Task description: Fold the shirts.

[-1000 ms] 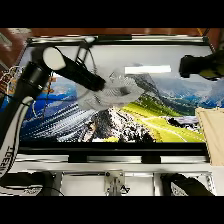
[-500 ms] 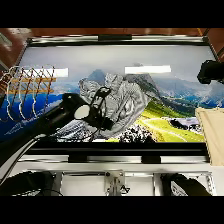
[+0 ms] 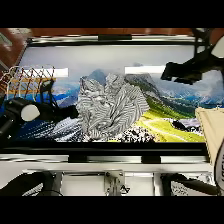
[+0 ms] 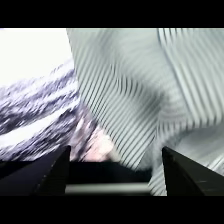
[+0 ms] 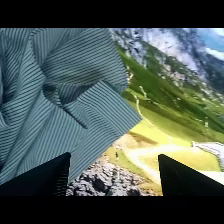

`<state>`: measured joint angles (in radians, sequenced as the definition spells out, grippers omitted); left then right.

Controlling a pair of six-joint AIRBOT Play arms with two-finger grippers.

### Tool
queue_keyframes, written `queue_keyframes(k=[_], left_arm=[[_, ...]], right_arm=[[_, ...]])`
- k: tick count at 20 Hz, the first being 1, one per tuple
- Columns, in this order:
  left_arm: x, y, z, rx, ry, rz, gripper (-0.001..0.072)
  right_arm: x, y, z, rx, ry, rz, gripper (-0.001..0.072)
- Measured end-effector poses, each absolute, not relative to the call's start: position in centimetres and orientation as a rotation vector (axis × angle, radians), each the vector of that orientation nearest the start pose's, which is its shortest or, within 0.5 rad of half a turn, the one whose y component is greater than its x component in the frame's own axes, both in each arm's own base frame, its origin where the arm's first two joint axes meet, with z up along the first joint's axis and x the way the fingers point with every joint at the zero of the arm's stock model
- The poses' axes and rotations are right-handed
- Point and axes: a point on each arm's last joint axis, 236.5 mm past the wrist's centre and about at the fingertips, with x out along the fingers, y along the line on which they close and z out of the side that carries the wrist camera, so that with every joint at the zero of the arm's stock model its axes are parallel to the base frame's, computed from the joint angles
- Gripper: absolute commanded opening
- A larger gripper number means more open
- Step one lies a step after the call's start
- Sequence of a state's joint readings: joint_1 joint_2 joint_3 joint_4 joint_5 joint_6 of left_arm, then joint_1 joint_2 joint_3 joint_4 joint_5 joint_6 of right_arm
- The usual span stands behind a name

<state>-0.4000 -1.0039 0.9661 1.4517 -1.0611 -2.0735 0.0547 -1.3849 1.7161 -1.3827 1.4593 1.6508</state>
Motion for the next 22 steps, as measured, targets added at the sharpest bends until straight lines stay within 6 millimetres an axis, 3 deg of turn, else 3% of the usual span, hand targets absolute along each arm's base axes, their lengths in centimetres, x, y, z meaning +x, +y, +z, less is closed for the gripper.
queue_keyframes(k=[4,7,12,15,17,18,20,22], left_arm=[[36.8,-16.6,4.8,-0.545,1.119,-0.204,0.0665],[40.5,-16.5,2.3,-0.598,1.141,-0.205,0.0665],[43.6,-16.4,-2.8,-0.552,1.238,-0.236,0.0659],[44.3,-15.8,-4.9,-0.53,1.279,-0.238,0.0487],[44.2,-15.6,-6.6,-0.518,1.32,-0.235,0.0151],[44.2,-15.5,-7.2,-0.513,1.333,-0.234,0.0063],[44.3,-15.3,-7.7,-0.489,1.337,-0.245,0.0055],[44.9,-15.3,-6.9,-0.46,1.309,-0.271,0.0055]], right_arm=[[44.2,10.4,9.7,0.209,1.25,0.246,0.0674],[44.6,11.6,7.2,0.22,1.306,0.266,0.0674],[44.7,12.3,5.6,0.23,1.344,0.275,0.0674],[44.7,13.1,4.6,0.227,1.366,0.282,0.0674],[44.8,14.6,3.3,0.214,1.38,0.301,0.0674],[44.8,15.5,2.6,0.207,1.389,0.311,0.0674],[45.2,17.1,1.4,0.197,1.386,0.329,0.0674],[46.1,18.5,0.6,0.2,1.356,0.336,0.0674]])
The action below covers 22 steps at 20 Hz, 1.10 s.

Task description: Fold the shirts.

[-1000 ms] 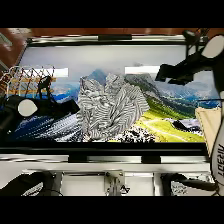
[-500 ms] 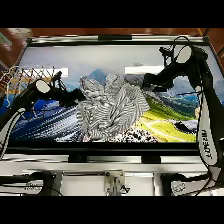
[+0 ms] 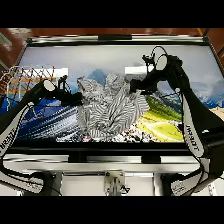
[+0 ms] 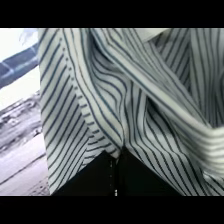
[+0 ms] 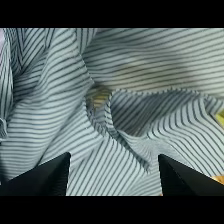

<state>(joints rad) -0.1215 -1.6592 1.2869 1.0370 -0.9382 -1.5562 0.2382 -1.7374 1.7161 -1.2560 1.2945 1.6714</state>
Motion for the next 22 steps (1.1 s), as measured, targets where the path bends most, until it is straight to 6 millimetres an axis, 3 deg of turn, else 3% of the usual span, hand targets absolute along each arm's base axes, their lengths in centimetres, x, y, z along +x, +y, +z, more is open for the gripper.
queue_keyframes(k=[5,8,9,11,13,15,17,20,22], left_arm=[[45.1,-14.9,-2.0,-0.347,1.216,-0.349,0.0054],[44.5,-13.8,1.4,-0.251,1.156,-0.36,0.0055],[44.4,-13.6,2.5,-0.228,1.132,-0.361,0.0055],[44.2,-13.4,4.4,-0.191,1.089,-0.37,0.0054],[44.1,-13.2,5.6,-0.164,1.055,-0.378,0.0055],[44.6,-13.3,7.5,-0.136,0.995,-0.389,0.0055],[45.8,-13.3,10.6,-0.117,0.907,-0.397,0.0055],[48.0,-15.4,18.8,-0.145,0.687,-0.456,0.0055],[48.4,-18.4,26.1,-0.176,0.494,-0.546,0.0054]], right_arm=[[49.8,22.1,-0.7,0.342,1.236,0.348,0.0674],[51.2,22.3,-3.4,0.412,1.239,0.29,0.0673],[51.6,22.3,-4.2,0.434,1.242,0.272,0.0609],[52.3,23.2,-5.5,0.509,1.239,0.259,0.0086],[53.2,23.9,-5.4,0.581,1.215,0.257,0.0073],[54.2,23.3,-3.7,0.601,1.175,0.263,0.0072],[54.7,21.2,-0.3,0.552,1.128,0.263,0.0073],[53.8,15.9,7.0,0.418,1.033,0.211,0.0073],[52.0,12.0,13.3,0.33,0.941,0.156,0.0073]])
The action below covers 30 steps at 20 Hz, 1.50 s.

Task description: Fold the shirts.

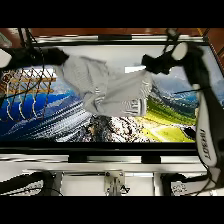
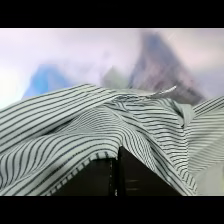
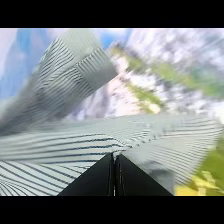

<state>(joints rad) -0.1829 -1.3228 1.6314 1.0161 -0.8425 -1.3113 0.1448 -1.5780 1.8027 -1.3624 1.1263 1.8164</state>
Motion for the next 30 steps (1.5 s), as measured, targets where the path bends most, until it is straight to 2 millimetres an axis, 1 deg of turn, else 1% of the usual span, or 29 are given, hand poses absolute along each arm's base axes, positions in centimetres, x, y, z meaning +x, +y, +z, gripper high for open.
queue_keyframes(k=[1,2,3,4,5,6,7,8,9,10,11,12,13,14,15,16,17,18,19,20,21,22,23,25,27,28,29,30], left_arm=[[48.1,-20.1,30.1,-0.19,0.383,-0.596,0.0054],[47.5,-21.4,33.7,-0.203,0.289,-0.637,0.0054],[46.6,-22.8,37.1,-0.217,0.199,-0.677,0.0054],[45.7,-23.7,39.5,-0.225,0.14,-0.709,0.0054],[44.9,-24.5,41.1,-0.229,0.101,-0.735,0.0055],[44.2,-25.0,42.0,-0.223,0.085,-0.758,0.0054],[43.6,-25.6,41.8,-0.204,0.101,-0.781,0.0054],[43.3,-26.1,40.5,-0.166,0.147,-0.799,0.0053],[43.1,-26.2,38.4,-0.116,0.214,-0.806,0.0053],[43.3,-25.9,35.4,-0.058,0.301,-0.797,0.0053],[43.5,-25.1,32.3,-0.003,0.393,-0.775,0.0053],[43.7,-24.1,28.5,0.052,0.496,-0.745,0.0054],[43.8,-22.9,25.1,0.099,0.586,-0.714,0.0053],[43.8,-21.6,21.6,0.137,0.676,-0.683,0.0053],[43.6,-20.5,18.1,0.163,0.761,-0.659,0.0053],[43.1,-19.4,15.1,0.187,0.835,-0.641,0.0053],[42.4,-18.4,12.3,0.211,0.904,-0.63,0.0053],[41.8,-17.6,10.1,0.233,0.954,-0.624,0.0053],[40.9,-16.6,7.8,0.265,1.009,-0.621,0.0053],[40.2,-15.7,6.2,0.29,1.047,-0.619,0.0053],[39.5,-14.7,4.9,0.314,1.078,-0.614,0.0053],[38.9,-13.8,3.9,0.332,1.105,-0.61,0.0053],[38.2,-13.2,3.3,0.347,1.122,-0.609,0.0053],[37.3,-12.5,3.3,0.369,1.119,-0.614,0.0053],[36.4,-12.7,4.5,0.378,1.082,-0.629,0.0053],[35.9,-13.2,5.2,0.378,1.061,-0.642,0.0053],[35.4,-13.6,6.0,0.378,1.036,-0.655,0.0053],[35.0,-14.1,6.8,0.379,1.01,-0.666,0.0053]], right_arm=[[50.8,10.5,16.7,0.297,0.885,0.134,0.0073],[49.3,9.2,20.3,0.272,0.817,0.116,0.0073],[47.7,8.2,23.4,0.26,0.76,0.1,0.0073],[45.9,7.5,26.0,0.258,0.716,0.089,0.0073],[44.0,7.1,28.5,0.268,0.672,0.088,0.0073],[42.2,6.9,30.2,0.279,0.648,0.096,0.0073],[40.3,7.2,31.0,0.288,0.658,0.112,0.0073],[38.8,7.6,30.9,0.296,0.691,0.13,0.0073],[37.3,8.1,30.0,0.295,0.746,0.146,0.0073],[36.1,8.7,28.7,0.284,0.809,0.158,0.0073],[34.9,9.7,26.5,0.266,0.888,0.175,0.0073],[34.0,11.0,23.9,0.248,0.969,0.194,0.0074],[33.0,12.6,20.8,0.228,1.053,0.21,0.0074],[32.1,14.2,17.8,0.216,1.119,0.224,0.0116],[31.1,16.2,14.4,0.21,1.182,0.238,0.0359],[29.8,18.0,11.0,0.207,1.239,0.25,0.0562],[28.5,19.5,8.4,0.208,1.283,0.263,0.0576],[27.3,20.5,6.4,0.21,1.319,0.273,0.058],[26.4,21.1,4.9,0.206,1.343,0.282,0.0641],[26.2,21.4,4.2,0.208,1.343,0.29,0.067],[26.6,21.6,4.2,0.218,1.325,0.297,0.067],[27.8,21.6,4.7,0.241,1.285,0.302,0.067],[29.5,21.4,5.5,0.271,1.228,0.302,0.067],[34.0,21.1,7.9,0.333,1.094,0.306,0.067],[38.7,21.0,9.6,0.363,1.004,0.325,0.0671],[40.7,21.4,9.7,0.37,0.991,0.341,0.0671],[42.4,22.0,9.3,0.374,0.999,0.359,0.0672],[43.7,22.8,8.4,0.38,1.03,0.382,0.0672]])
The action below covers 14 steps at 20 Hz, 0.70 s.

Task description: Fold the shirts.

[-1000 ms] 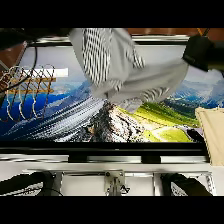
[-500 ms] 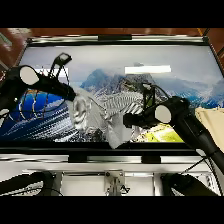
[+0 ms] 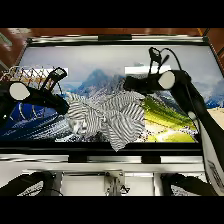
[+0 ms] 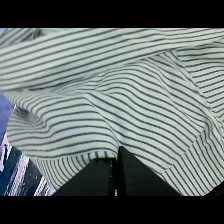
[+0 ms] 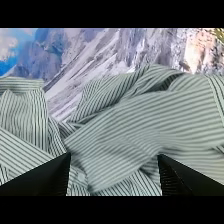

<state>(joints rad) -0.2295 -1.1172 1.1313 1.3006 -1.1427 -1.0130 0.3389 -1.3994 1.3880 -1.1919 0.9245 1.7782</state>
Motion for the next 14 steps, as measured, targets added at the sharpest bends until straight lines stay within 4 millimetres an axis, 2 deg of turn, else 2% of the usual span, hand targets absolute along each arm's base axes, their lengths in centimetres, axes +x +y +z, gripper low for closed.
queue_keyframes(k=[1,3,7,10,11,12,14], left_arm=[[34.6,-14.4,7.4,0.382,0.991,-0.674,0.0053],[34.0,-14.9,8.5,0.386,0.955,-0.687,0.0053],[33.9,-15.5,10.1,0.389,0.887,-0.689,0.0053],[34.0,-15.9,10.8,0.384,0.854,-0.69,0.0053],[34.1,-16.0,11.1,0.38,0.842,-0.688,0.0053],[34.1,-16.0,11.3,0.379,0.834,-0.688,0.0053],[34.4,-16.1,11.9,0.377,0.808,-0.681,0.0053]], right_arm=[[44.8,23.6,7.1,0.386,1.066,0.4,0.0672],[45.7,24.8,3.4,0.39,1.189,0.429,0.0675],[45.2,27.3,-2.7,0.468,1.399,0.479,0.0677],[45.1,28.1,-5.8,0.539,1.479,0.456,0.0676],[45.2,28.3,-6.7,0.562,1.498,0.443,0.065],[45.2,28.5,-7.4,0.593,1.514,0.431,0.0531],[45.3,29.1,-8.5,0.649,1.538,0.418,0.0147]])
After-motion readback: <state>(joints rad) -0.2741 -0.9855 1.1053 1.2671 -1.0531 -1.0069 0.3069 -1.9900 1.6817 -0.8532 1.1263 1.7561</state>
